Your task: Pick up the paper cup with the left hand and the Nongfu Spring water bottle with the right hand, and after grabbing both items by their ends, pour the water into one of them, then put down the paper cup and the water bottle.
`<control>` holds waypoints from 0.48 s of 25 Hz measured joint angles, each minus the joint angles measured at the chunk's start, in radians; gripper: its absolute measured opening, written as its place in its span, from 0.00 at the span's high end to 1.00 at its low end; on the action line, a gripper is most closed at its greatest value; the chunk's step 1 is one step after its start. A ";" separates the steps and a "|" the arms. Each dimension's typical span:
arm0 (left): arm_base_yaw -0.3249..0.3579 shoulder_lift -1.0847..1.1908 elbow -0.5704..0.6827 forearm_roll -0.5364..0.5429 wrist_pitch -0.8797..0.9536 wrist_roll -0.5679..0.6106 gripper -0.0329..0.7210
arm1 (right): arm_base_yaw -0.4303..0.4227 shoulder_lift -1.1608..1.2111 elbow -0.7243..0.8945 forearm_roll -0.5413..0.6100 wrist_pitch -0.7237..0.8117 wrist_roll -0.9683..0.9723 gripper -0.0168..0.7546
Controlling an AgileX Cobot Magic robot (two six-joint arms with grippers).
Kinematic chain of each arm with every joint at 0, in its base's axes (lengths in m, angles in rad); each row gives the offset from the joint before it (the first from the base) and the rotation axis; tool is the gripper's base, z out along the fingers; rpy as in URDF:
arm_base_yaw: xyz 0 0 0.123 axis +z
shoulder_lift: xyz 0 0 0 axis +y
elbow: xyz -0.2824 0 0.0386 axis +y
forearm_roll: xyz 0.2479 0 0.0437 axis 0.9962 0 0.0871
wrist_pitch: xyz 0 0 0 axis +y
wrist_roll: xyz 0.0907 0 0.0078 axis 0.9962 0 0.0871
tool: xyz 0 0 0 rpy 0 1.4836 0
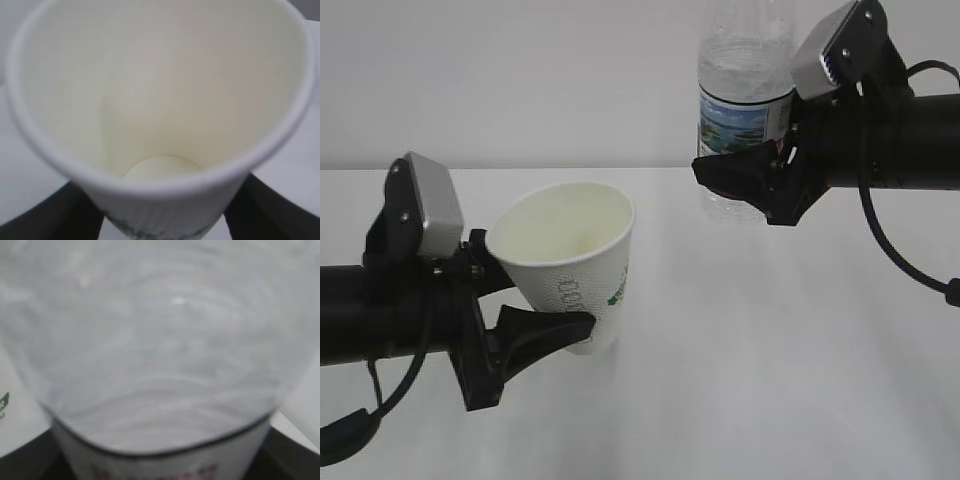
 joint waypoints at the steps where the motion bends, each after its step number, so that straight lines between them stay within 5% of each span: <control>1: -0.009 0.019 -0.015 0.000 0.000 0.000 0.30 | 0.000 0.000 0.000 -0.002 0.000 0.000 0.30; 12: -0.017 0.151 -0.169 0.141 0.000 -0.067 0.30 | 0.000 0.000 0.000 -0.017 0.110 -0.012 0.30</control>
